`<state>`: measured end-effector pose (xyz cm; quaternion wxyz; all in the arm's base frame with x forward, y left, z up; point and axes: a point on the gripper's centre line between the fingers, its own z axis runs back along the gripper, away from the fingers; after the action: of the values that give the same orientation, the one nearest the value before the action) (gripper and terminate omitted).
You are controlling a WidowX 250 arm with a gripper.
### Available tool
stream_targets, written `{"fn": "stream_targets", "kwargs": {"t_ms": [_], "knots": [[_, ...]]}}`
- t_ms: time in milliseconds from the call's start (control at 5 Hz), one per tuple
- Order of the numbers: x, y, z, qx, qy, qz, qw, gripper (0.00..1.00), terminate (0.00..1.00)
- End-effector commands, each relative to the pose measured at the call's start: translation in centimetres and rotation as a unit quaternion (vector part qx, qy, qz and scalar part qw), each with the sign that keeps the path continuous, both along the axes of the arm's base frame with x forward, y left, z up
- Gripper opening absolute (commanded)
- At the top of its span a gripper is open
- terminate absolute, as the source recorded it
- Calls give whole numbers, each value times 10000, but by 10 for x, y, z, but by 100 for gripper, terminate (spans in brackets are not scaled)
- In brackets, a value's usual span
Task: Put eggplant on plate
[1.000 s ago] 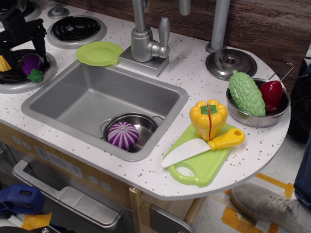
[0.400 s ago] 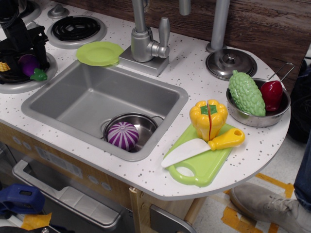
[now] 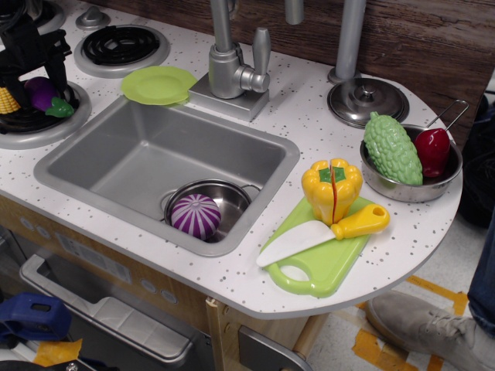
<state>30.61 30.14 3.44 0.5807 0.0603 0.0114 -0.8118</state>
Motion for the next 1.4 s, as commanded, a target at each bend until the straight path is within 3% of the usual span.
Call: {"fn": "stream_targets", "kwargs": {"t_ms": [0, 400, 800, 1000, 1200], "knots": [[24, -9, 49, 344, -502, -24, 9981, 0, 0], [69, -29, 52, 421, -1023, -145, 9938, 0, 0], [103, -48, 58, 537, -1232, -260, 9906, 0, 0], [107, -56, 46, 471, -1402, -227, 9887, 0, 0], [111, -56, 30, 248, -1524, -319, 9875, 100, 0]]}}
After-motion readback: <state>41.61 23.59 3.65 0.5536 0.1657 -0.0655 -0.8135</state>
